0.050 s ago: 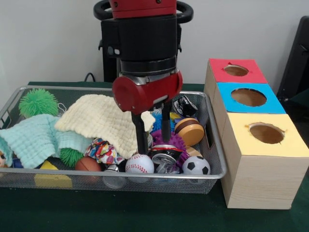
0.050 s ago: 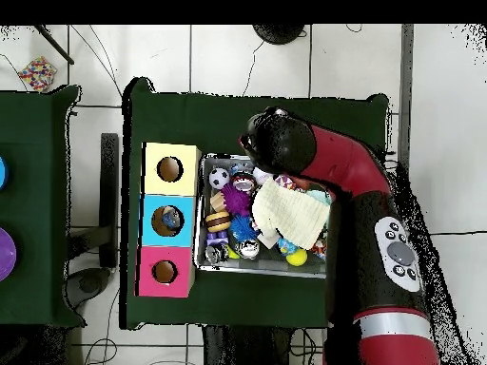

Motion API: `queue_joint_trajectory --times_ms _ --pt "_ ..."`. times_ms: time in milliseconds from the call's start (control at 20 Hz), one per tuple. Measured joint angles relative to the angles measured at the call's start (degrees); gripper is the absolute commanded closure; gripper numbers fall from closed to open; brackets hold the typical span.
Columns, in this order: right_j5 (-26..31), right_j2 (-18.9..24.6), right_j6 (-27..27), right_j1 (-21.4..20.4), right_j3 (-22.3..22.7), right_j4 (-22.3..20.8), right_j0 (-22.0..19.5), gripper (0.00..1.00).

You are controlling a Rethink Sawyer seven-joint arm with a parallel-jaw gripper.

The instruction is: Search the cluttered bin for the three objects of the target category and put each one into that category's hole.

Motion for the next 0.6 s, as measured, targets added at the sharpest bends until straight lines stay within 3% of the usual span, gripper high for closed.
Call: queue_joint_trajectory --times_ms 600 --pt "-0.03 0.77 0.00 0.19 0.02 0.15 -1.21 0.00"
